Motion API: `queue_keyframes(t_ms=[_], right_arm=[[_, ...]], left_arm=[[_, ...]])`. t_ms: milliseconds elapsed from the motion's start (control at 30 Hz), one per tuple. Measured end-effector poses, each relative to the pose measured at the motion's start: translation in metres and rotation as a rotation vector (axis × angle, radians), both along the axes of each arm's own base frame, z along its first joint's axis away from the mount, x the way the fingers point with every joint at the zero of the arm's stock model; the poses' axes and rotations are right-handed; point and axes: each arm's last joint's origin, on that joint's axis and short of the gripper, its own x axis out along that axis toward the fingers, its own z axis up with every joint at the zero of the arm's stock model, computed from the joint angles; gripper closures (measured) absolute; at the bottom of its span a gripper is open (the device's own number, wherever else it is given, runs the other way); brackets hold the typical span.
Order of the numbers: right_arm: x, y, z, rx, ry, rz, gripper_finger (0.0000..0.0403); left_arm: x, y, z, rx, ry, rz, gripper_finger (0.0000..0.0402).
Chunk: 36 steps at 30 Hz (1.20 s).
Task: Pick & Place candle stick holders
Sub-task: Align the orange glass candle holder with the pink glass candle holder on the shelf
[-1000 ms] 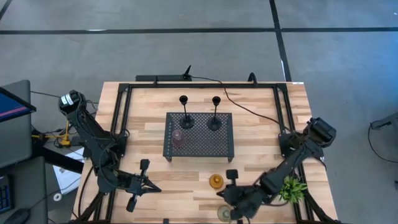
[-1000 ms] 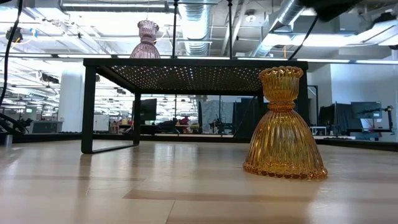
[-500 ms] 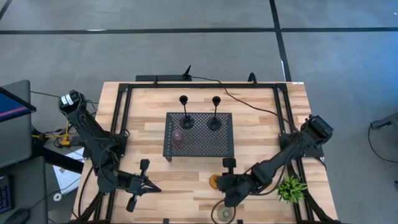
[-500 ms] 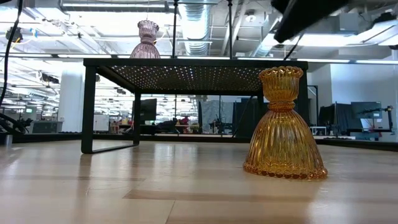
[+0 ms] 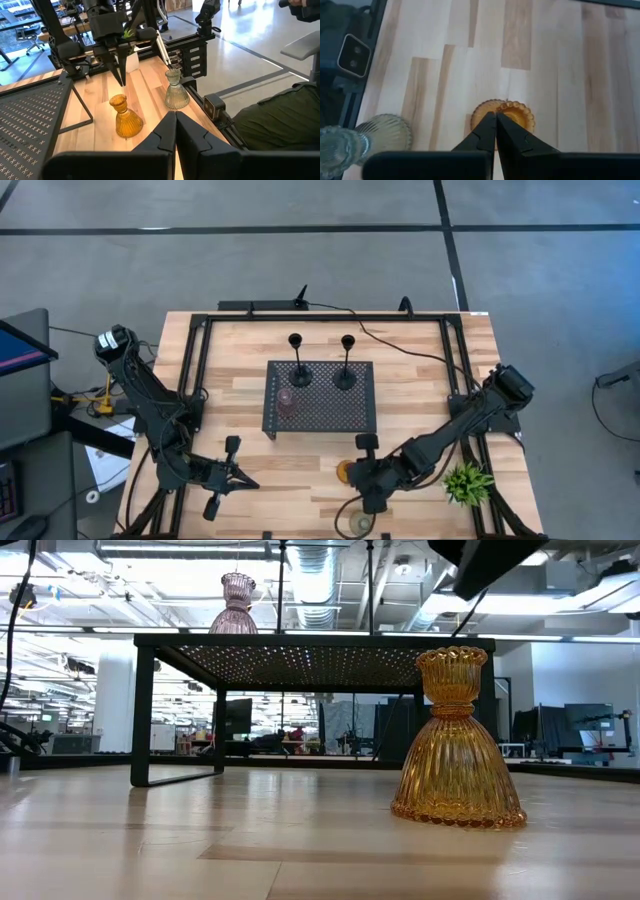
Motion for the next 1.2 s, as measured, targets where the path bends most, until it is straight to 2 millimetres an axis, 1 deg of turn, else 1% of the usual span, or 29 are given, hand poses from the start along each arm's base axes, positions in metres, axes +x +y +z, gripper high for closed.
queue_keyframes(t_ms=[100,333,467,600,900,1067,1200], right_arm=[[0.001,-0.001,-0.001,-0.004,0.003,-0.001,0.0371],[0.001,-0.001,-0.001,-0.004,0.002,-0.002,0.0286],[0.001,-0.001,-0.001,-0.003,0.002,-0.002,0.0256],[0.001,-0.002,-0.001,-0.004,0.001,-0.005,0.0253],[0.001,-0.007,-0.01,-0.004,0.021,-0.04,0.0282],[0.001,-0.007,-0.01,0.01,0.015,-0.054,0.0285],[0.005,-0.008,-0.022,-0.002,0.046,-0.074,0.0281]], left_arm=[[0.0,0.0,0.0,0.0,0.0,0.0,0.0396],[0.0,0.0,0.0,0.0,0.0,0.0,0.0396],[0.0,0.0,0.0,0.0,0.0,0.0,0.0396],[0.0,0.0,0.0,0.0,0.0,0.0,0.0396],[0.0,0.0,0.0,0.0,0.0,0.0,0.0396],[0.0,0.0,0.0,0.0,0.0,0.0,0.0396],[0.0,0.0,0.0,0.0,0.0,0.0,0.0396]])
